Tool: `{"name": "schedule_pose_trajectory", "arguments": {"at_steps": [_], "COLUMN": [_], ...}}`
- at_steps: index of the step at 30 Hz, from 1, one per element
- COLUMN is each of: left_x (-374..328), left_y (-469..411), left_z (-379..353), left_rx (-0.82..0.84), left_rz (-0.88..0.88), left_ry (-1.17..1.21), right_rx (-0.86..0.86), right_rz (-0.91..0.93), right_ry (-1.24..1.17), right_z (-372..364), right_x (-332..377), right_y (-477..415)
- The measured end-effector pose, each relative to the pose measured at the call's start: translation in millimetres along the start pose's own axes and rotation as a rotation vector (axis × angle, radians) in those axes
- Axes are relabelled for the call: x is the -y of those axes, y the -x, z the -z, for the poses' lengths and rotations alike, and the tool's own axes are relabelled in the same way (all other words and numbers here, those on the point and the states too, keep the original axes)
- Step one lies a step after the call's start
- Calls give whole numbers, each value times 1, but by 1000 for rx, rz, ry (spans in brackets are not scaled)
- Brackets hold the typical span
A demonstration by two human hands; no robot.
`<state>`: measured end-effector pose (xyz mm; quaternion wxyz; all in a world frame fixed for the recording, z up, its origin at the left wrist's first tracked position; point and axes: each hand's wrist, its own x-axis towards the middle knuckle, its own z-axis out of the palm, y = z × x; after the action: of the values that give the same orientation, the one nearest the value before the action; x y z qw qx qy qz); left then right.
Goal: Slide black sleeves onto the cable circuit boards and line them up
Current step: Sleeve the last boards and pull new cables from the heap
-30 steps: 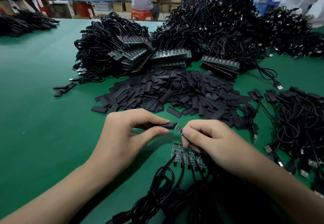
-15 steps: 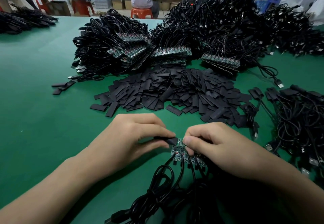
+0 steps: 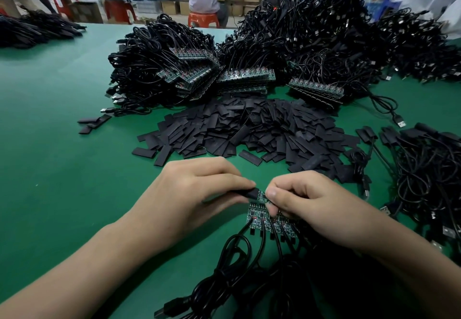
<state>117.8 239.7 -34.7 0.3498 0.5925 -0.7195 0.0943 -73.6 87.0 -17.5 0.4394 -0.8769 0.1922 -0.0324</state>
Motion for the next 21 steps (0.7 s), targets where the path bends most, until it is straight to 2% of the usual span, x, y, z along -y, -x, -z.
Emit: {"name": "schedule_pose_trajectory", "arguments": {"at_steps": [6,13,21], "left_x": [-1,-2,-6], "left_y": [-3,-7,-5], "left_z": [-6,-6,-9], "left_rx": [52,-121,-55], "left_rz": [78,163,112], "left_ry": [139,163,176], "right_rx": [-52,-69,-117], "right_rz": [64,44,73], "right_ry": [51,-98,-53], "right_z": [-7,8,-6], "right_x": [4,4,9], "right_y": [-1,2,2]}}
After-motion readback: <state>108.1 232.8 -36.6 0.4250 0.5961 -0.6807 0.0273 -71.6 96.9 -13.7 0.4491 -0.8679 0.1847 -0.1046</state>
